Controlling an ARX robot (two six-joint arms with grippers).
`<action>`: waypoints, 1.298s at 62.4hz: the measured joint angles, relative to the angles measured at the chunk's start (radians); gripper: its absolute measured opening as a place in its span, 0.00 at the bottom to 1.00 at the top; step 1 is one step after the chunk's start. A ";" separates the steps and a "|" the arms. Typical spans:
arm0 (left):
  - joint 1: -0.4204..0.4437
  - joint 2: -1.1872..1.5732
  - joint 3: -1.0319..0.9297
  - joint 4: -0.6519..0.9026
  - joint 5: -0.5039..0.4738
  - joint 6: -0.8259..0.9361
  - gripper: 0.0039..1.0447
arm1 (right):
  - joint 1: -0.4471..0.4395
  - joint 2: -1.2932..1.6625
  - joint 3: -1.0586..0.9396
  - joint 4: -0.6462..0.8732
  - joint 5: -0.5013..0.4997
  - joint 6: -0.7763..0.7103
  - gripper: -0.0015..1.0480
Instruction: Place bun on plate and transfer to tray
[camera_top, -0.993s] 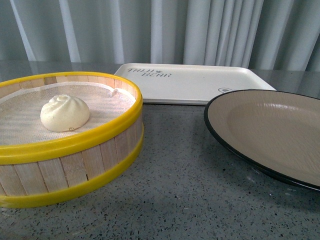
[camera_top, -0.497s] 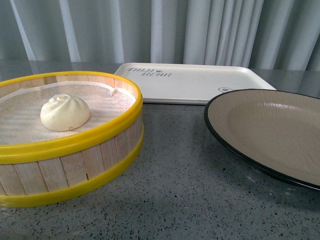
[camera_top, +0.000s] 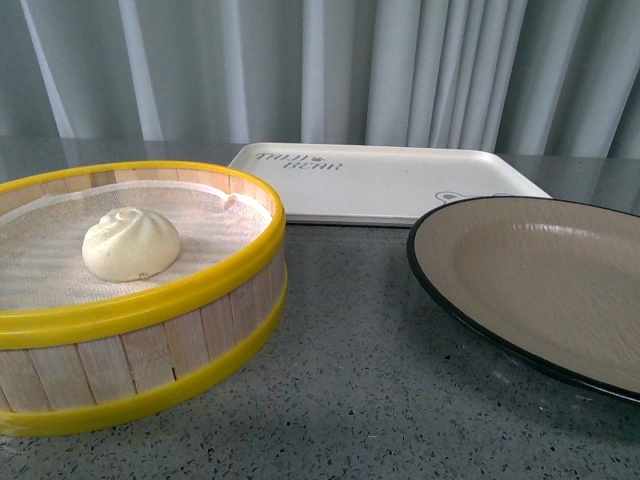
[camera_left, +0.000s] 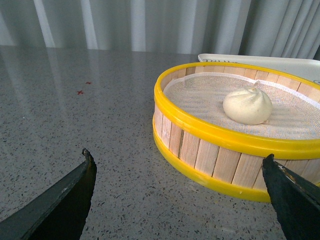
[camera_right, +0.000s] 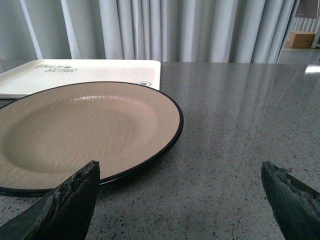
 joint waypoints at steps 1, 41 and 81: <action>0.000 0.000 0.000 0.000 0.000 0.000 0.94 | 0.000 0.000 0.000 0.000 0.000 0.000 0.92; -0.021 0.339 0.109 0.194 -0.434 -0.167 0.94 | 0.000 0.000 0.000 0.000 0.000 0.000 0.92; -0.261 1.241 0.836 0.116 -0.146 0.137 0.94 | 0.000 0.000 0.000 0.000 0.000 0.000 0.92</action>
